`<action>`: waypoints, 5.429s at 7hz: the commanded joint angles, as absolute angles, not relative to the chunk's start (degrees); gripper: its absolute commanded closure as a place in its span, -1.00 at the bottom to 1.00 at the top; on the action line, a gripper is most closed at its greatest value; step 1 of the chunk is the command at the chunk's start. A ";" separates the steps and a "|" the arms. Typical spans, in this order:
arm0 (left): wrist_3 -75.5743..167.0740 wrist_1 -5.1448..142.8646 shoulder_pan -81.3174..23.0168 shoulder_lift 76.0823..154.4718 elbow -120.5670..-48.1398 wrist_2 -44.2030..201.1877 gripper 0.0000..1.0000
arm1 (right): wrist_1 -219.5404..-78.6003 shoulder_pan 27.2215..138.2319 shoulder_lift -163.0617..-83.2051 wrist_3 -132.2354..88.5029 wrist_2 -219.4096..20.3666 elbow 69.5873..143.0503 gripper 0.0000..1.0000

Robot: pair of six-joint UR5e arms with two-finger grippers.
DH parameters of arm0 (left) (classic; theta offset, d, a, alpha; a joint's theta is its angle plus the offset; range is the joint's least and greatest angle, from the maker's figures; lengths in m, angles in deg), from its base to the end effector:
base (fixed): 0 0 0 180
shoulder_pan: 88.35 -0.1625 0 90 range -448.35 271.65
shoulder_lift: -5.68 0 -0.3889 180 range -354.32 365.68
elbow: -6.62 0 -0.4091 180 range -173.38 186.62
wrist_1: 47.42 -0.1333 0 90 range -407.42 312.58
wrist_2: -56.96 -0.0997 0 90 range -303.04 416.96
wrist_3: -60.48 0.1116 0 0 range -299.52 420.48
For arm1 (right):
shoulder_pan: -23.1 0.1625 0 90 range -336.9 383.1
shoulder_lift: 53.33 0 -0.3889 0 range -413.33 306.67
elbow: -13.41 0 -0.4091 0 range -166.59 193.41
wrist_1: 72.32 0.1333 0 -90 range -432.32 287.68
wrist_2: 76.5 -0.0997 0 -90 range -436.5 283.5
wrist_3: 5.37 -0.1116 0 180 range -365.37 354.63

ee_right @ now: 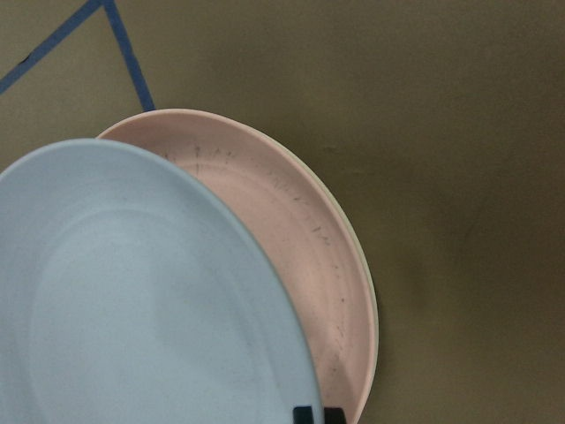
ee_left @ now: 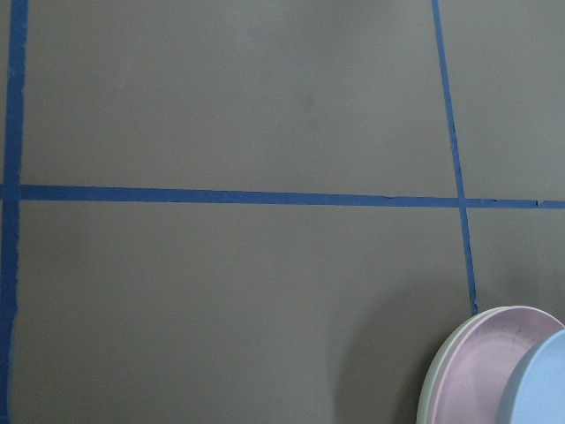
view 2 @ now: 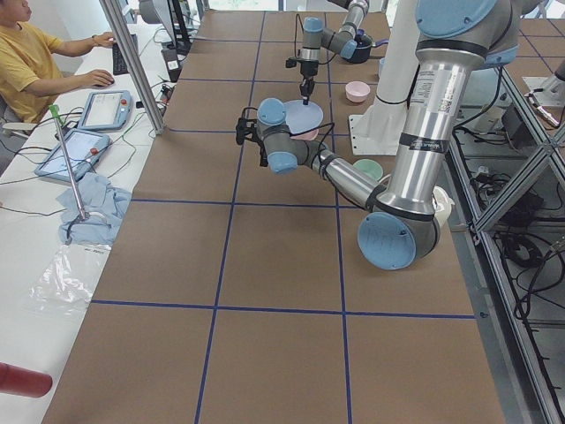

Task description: Stack three plates with pink and blue

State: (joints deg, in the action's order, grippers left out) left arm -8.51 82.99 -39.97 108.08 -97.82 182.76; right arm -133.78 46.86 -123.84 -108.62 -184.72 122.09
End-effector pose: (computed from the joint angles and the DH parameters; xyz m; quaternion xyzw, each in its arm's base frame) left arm 0.3281 -0.4717 0.3007 0.0895 0.5789 -0.0221 0.8101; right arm -0.4987 -0.3270 0.2266 -0.0820 -0.5527 0.1792 0.8097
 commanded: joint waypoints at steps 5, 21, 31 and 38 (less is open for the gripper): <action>-6.25 83.53 -39.83 105.98 -97.80 182.38 -0.99 | -133.85 52.34 -128.80 -108.11 -185.31 122.92 -1.00; 56.53 76.15 -8.98 91.46 -88.49 193.72 -0.99 | -162.41 106.95 -146.06 -8.88 -214.22 114.22 -1.00; 53.01 76.51 -8.98 91.02 -92.09 194.24 -0.99 | -161.45 106.59 -146.05 -9.32 -216.25 113.52 -1.00; 53.10 76.59 -9.07 91.02 -91.29 194.24 -0.99 | -159.95 106.24 -146.14 -9.32 -217.12 113.61 -1.00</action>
State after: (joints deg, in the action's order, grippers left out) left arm 53.10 76.59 -9.06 91.03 -91.29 194.24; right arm -159.98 106.30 -146.13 -9.32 -217.08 113.68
